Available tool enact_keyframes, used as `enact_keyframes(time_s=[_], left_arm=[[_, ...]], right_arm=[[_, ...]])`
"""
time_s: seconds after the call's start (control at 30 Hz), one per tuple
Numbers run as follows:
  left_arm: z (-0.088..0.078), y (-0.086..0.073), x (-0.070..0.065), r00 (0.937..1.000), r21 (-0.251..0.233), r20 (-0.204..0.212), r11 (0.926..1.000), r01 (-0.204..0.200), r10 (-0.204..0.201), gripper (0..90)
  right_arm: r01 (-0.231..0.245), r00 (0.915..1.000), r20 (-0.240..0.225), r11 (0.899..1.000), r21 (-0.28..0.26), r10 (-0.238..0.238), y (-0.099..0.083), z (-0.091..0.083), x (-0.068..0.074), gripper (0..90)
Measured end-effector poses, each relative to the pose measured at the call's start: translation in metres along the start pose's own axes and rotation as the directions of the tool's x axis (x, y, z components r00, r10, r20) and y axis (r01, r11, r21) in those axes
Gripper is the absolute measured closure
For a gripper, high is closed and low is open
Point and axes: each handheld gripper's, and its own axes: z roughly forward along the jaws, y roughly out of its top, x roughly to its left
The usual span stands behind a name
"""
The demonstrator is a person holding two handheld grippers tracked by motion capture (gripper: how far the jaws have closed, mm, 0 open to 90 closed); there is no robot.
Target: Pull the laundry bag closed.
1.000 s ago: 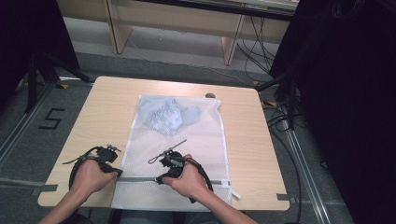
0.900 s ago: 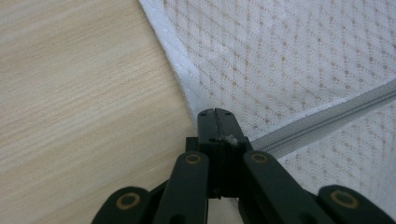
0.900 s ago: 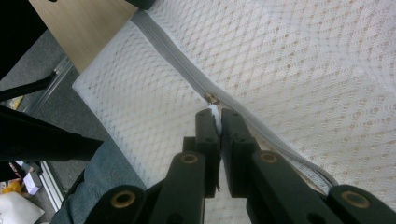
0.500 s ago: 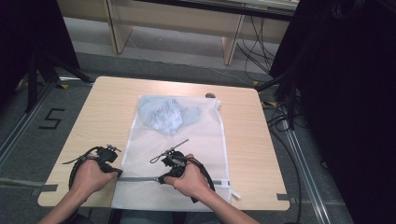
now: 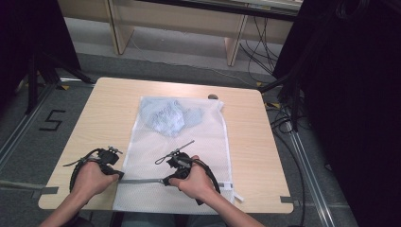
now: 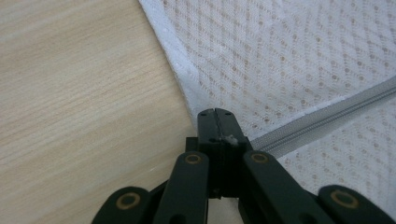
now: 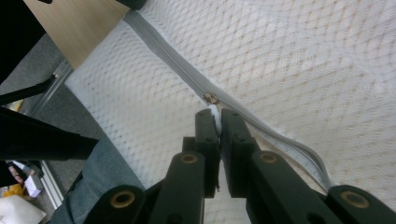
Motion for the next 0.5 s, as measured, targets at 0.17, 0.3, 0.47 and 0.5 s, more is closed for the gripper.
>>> enact_keyframes(time_s=[0.17,0.3,0.47,0.5], left_arm=[[0.0000,0.0001,0.0000,1.0000,0.000,0.000,1.0000,0.000,0.000,89.9],[0.0000,0.0001,-0.0001,1.0000,0.001,0.000,1.0000,0.000,0.000,89.9],[0.0000,0.0000,0.0000,1.0000,0.001,0.000,1.0000,0.000,0.000,89.9],[-0.0002,0.0001,0.0002,1.0000,0.003,0.000,1.0000,-0.004,0.004,89.9]], right_arm=[[-0.018,0.9998,0.004,1.000,0.007,0.018,-0.0012,-0.0021,-0.0003,86.9],[-0.021,0.9997,0.009,1.000,0.013,0.020,-0.0018,-0.0026,-0.0010,86.9],[-0.023,0.9997,0.009,1.000,0.012,0.023,-0.0026,-0.0041,-0.0019,86.8],[-0.030,0.9995,0.014,0.999,0.014,0.030,-0.0029,-0.0043,-0.0015,86.9]])
